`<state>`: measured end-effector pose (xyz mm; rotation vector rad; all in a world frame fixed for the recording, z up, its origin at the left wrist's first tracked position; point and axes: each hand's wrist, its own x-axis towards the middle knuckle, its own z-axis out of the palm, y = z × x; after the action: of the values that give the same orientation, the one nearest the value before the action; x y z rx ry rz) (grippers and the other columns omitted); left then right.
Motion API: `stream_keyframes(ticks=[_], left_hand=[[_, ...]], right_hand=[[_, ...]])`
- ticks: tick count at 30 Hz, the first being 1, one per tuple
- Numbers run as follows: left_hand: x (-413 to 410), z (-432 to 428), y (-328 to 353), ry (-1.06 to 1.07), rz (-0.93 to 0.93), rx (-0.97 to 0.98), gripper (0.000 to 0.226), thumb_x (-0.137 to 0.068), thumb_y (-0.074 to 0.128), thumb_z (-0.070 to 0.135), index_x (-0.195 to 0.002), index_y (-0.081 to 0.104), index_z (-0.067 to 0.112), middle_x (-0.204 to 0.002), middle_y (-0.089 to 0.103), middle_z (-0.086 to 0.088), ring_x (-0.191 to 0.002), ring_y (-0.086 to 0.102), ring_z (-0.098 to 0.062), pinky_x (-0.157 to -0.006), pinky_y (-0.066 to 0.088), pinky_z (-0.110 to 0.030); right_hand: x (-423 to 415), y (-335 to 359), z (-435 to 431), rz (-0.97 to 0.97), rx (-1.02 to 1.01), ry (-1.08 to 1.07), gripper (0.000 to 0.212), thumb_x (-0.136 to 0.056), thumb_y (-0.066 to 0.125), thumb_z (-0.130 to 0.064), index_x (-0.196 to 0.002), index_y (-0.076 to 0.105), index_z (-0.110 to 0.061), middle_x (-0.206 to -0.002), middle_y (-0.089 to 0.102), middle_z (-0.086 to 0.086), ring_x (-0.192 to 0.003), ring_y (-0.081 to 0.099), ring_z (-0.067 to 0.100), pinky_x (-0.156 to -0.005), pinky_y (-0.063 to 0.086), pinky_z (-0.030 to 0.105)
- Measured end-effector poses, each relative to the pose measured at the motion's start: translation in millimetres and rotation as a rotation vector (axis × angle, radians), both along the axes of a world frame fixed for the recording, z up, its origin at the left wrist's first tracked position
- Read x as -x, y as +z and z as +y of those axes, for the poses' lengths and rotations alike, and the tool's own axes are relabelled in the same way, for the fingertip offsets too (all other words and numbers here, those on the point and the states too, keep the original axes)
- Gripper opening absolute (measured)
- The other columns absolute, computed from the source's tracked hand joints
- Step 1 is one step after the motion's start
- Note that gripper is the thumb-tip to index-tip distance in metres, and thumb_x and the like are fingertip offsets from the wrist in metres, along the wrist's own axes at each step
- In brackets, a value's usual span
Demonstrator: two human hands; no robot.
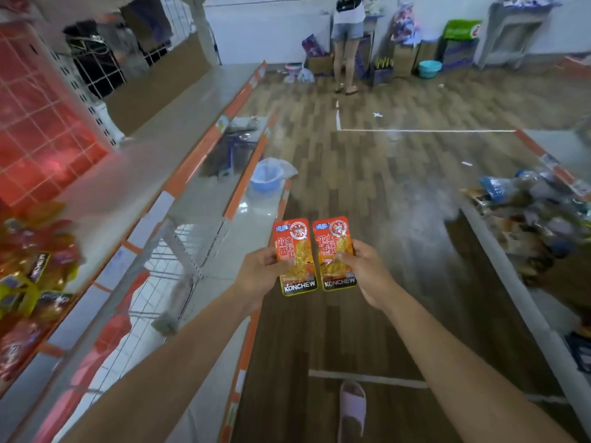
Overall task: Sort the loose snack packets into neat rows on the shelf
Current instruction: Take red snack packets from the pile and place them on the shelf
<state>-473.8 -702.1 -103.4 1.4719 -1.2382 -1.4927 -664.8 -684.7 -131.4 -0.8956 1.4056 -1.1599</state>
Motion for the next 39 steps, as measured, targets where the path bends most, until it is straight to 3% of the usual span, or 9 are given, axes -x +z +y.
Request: stream_keyframes(ticks=[4, 6, 10, 13, 18, 27, 34, 36, 39], left_hand=[[30.4, -75.4, 3.4, 0.031, 0.060, -0.020, 0.014, -0.087, 0.064, 0.002, -0.097, 0.065, 0.012, -0.093, 0.072, -0.003, -0.075, 0.071, -0.012, -0.063, 0.057, -0.024], [43.6, -112.0, 9.0, 0.066, 0.080, -0.014, 0.019, -0.085, 0.066, 0.001, -0.098, 0.062, 0.014, -0.096, 0.070, -0.006, -0.080, 0.070, -0.017, -0.065, 0.057, -0.028], [61.9, -185.6, 14.7, 0.099, 0.078, -0.001, 0.025, -0.085, 0.069, 0.005, -0.105, 0.060, 0.016, -0.103, 0.069, -0.005, -0.089, 0.068, -0.019, -0.071, 0.058, -0.031], [67.3, -238.1, 10.8, 0.126, 0.065, -0.019, 0.026, -0.085, 0.068, 0.005, -0.109, 0.060, 0.013, -0.106, 0.069, -0.006, -0.092, 0.068, -0.021, -0.078, 0.058, -0.037], [68.4, -334.4, 5.6, 0.158, 0.114, -0.014, 0.020, -0.088, 0.061, 0.000, -0.107, 0.061, 0.009, -0.097, 0.068, -0.006, -0.084, 0.067, -0.019, -0.072, 0.057, -0.030], [45.6, -534.9, 13.3, 0.198, 0.114, 0.017, 0.012, -0.090, 0.059, 0.004, -0.100, 0.061, 0.010, -0.108, 0.066, -0.012, -0.092, 0.066, -0.025, -0.077, 0.056, -0.034], [40.4, -655.2, 25.4, 0.287, 0.114, 0.124, 0.014, -0.089, 0.058, -0.001, -0.089, 0.063, 0.012, -0.083, 0.070, 0.000, -0.071, 0.069, -0.012, -0.059, 0.057, -0.023], [43.8, -691.3, 24.7, 0.324, 0.097, 0.138, 0.013, -0.090, 0.057, -0.002, -0.094, 0.063, 0.009, -0.085, 0.070, -0.003, -0.071, 0.069, -0.012, -0.062, 0.058, -0.024], [52.6, -747.4, 23.9, 0.354, 0.067, 0.161, 0.012, -0.089, 0.058, -0.002, -0.096, 0.063, 0.007, -0.082, 0.070, -0.002, -0.068, 0.069, -0.011, -0.065, 0.059, -0.028]], right_hand=[[28.0, 1.2, -82.0, -0.028, 0.018, 0.026, 0.016, -0.093, 0.055, -0.004, -0.092, 0.059, -0.018, -0.093, 0.070, 0.001, -0.088, 0.067, 0.018, -0.076, 0.053, 0.031], [39.9, 5.3, -122.9, -0.025, 0.038, 0.063, 0.017, -0.092, 0.056, -0.001, -0.091, 0.059, -0.018, -0.091, 0.069, 0.002, -0.084, 0.067, 0.017, -0.071, 0.052, 0.029], [57.0, 6.4, -203.0, -0.010, 0.053, 0.109, 0.012, -0.091, 0.059, -0.004, -0.102, 0.057, -0.010, -0.105, 0.069, 0.012, -0.099, 0.066, 0.029, -0.088, 0.054, 0.044], [63.2, 8.8, -256.9, -0.033, 0.075, 0.129, 0.013, -0.091, 0.059, -0.004, -0.102, 0.058, -0.009, -0.104, 0.070, 0.010, -0.098, 0.067, 0.026, -0.092, 0.052, 0.046], [66.2, 7.0, -360.6, -0.079, 0.122, 0.207, 0.024, -0.090, 0.054, 0.005, -0.088, 0.061, -0.018, -0.076, 0.073, -0.010, -0.073, 0.069, 0.006, -0.074, 0.055, 0.030], [52.6, 4.5, -567.4, -0.116, 0.139, 0.196, 0.017, -0.088, 0.056, 0.007, -0.093, 0.059, -0.009, -0.081, 0.073, -0.001, -0.072, 0.069, 0.014, -0.072, 0.055, 0.036], [48.5, 4.5, -704.1, -0.159, 0.156, 0.269, 0.018, -0.089, 0.058, 0.001, -0.106, 0.055, -0.005, -0.080, 0.074, -0.006, -0.072, 0.069, 0.011, -0.068, 0.056, 0.030], [50.3, 4.0, -742.6, -0.159, 0.140, 0.269, 0.018, -0.090, 0.053, 0.006, -0.107, 0.053, -0.001, -0.080, 0.072, -0.001, -0.069, 0.069, 0.013, -0.064, 0.056, 0.029], [57.4, 3.2, -805.3, -0.108, 0.142, 0.274, 0.024, -0.089, 0.055, 0.008, -0.112, 0.052, 0.006, -0.097, 0.066, 0.018, -0.081, 0.066, 0.027, -0.079, 0.055, 0.043]])
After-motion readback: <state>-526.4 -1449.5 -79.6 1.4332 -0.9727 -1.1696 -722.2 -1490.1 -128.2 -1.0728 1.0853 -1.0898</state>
